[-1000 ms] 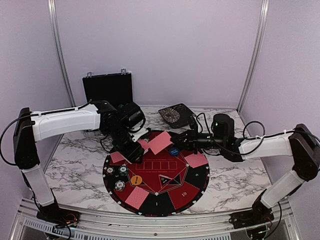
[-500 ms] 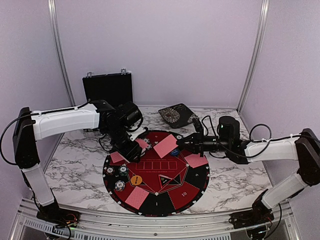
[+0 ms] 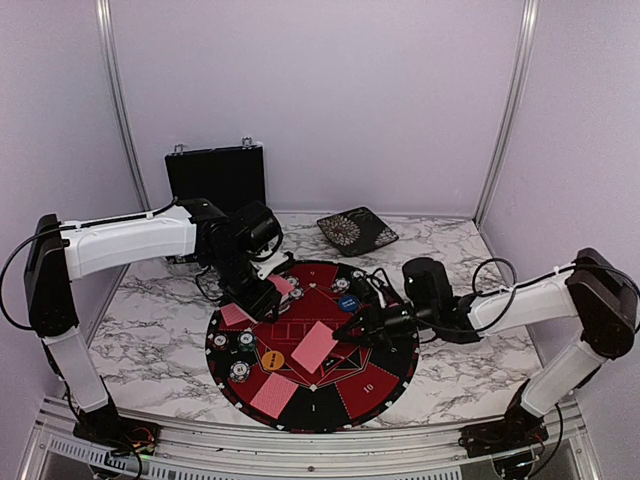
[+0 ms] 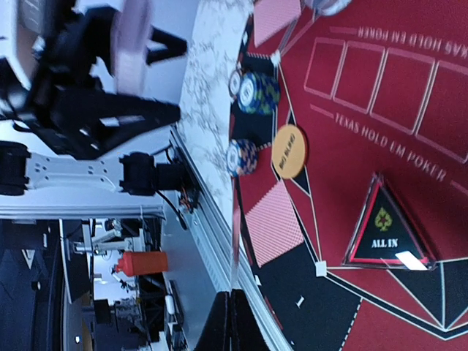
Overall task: Distribute texas hold em gaming equipment
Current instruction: Distribute the poker card in the big blind area.
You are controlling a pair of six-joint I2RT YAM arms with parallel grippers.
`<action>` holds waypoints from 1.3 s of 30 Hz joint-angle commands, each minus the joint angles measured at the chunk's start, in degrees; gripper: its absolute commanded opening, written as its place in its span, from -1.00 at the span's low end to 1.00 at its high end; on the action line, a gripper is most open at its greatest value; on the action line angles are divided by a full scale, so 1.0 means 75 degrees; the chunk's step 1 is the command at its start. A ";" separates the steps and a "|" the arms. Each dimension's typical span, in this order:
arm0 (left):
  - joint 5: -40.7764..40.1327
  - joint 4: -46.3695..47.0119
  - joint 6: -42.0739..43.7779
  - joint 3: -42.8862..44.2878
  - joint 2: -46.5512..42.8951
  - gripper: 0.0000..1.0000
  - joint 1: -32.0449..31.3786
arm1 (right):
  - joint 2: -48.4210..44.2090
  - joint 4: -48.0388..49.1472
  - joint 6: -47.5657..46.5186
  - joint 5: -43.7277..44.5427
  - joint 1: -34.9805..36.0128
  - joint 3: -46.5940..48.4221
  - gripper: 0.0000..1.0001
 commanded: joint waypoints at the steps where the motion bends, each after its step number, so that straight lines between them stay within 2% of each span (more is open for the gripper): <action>1: 0.0011 0.0035 0.0134 -0.0043 -0.0361 -0.21 0.0060 | 0.0683 -0.0136 -0.0459 -0.0012 0.0703 0.0244 -1.00; 10: 0.0014 0.0033 0.0168 -0.0173 -0.0425 -0.21 0.0086 | 0.1837 -0.0094 -0.0709 0.0027 0.1549 0.0952 -1.00; 24: 0.0059 0.0036 0.0174 -0.0241 -0.0425 -0.21 0.0120 | 0.2803 -0.0221 -0.0631 0.0108 0.1899 0.1680 -1.00; 27: 0.0070 0.0036 0.0186 -0.0243 -0.0418 -0.21 0.0118 | 0.2858 -0.0536 -0.0757 0.0210 0.1948 0.1838 -0.91; 31: 0.0081 0.0047 0.0204 -0.0234 -0.0399 -0.22 0.0132 | 0.2868 -0.0976 -0.0963 0.0380 0.1966 0.2036 -0.69; 39: 0.0103 0.0077 0.0227 -0.0266 -0.0418 -0.22 0.0152 | 0.2876 -0.1669 -0.1227 0.0615 0.1966 0.2356 -0.48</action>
